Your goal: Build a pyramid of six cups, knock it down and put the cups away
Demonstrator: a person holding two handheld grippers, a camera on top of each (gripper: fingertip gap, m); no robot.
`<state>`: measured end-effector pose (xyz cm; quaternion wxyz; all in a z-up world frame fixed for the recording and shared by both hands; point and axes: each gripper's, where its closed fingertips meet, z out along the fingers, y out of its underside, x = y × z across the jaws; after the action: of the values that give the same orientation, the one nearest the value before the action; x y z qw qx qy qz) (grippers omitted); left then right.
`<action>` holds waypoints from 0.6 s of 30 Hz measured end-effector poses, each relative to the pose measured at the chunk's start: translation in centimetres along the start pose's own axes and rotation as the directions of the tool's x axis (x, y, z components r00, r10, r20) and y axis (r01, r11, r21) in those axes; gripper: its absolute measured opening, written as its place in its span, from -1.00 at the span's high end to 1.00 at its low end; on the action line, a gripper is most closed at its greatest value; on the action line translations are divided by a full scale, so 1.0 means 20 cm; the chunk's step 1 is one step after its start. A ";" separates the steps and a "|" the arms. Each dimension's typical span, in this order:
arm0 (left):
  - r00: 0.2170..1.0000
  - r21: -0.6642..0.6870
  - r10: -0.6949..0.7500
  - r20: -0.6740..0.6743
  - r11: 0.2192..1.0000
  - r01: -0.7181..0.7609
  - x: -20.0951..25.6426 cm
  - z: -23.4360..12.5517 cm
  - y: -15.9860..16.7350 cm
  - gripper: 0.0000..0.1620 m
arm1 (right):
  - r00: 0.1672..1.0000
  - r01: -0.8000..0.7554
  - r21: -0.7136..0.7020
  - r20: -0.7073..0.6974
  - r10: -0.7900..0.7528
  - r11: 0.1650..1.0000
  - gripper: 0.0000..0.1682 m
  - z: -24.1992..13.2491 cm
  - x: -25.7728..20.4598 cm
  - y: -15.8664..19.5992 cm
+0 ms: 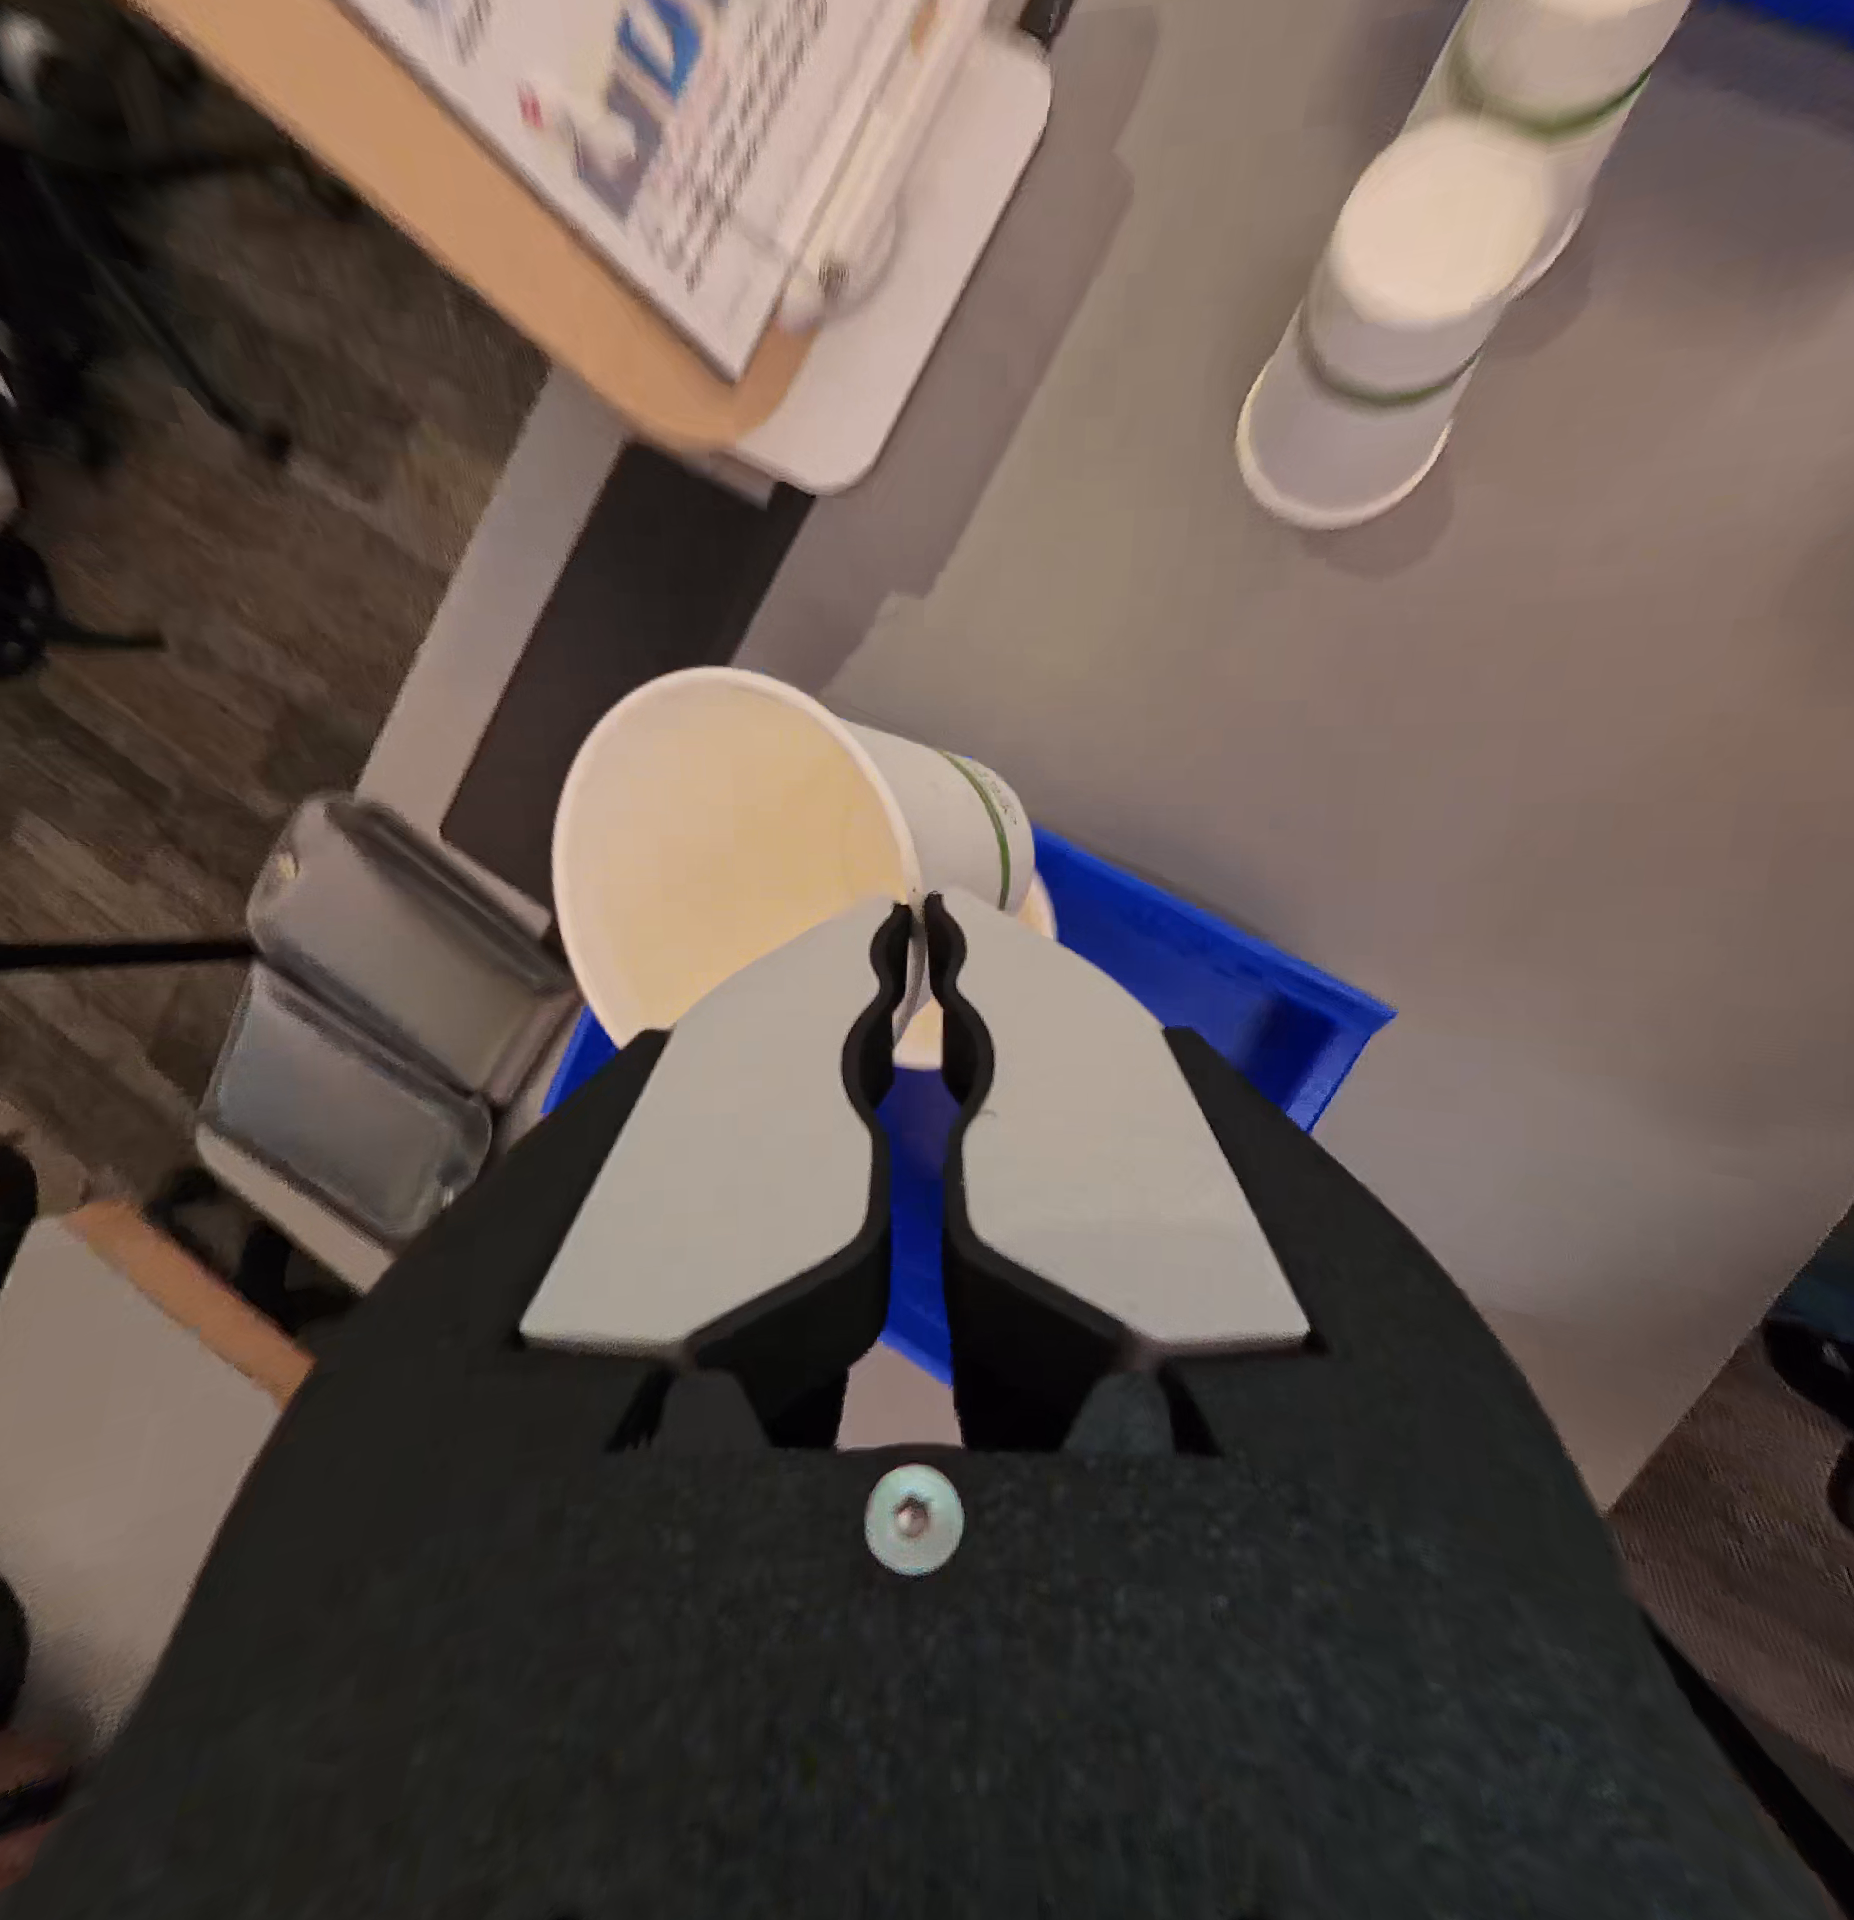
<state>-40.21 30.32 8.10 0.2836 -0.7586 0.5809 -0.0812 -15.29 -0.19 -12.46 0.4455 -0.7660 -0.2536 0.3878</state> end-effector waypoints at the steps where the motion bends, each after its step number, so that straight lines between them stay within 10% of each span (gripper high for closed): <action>1: 1.000 0.063 0.002 -0.015 0.998 -0.001 0.03 -0.03 -0.05 0.96 | 1.000 -0.012 0.023 0.013 0.012 1.000 0.27 0.00 0.01 -0.03; 12: 0.922 0.241 0.288 -0.258 0.944 -0.227 0.79 -0.04 -0.40 0.97 | 0.990 0.079 0.167 0.100 -0.097 0.983 -0.13 0.13 0.09 -0.72; 18: 0.817 0.230 0.471 -0.333 0.881 -0.414 1.22 0.11 -0.53 0.97 | 0.971 -0.020 0.164 0.239 -0.020 0.986 -0.23 0.27 0.04 -0.73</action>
<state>-22.76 10.26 6.73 0.2320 -0.5492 0.7773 -0.2006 -19.83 10.03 -1.48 0.4734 -0.6740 -0.2725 0.4973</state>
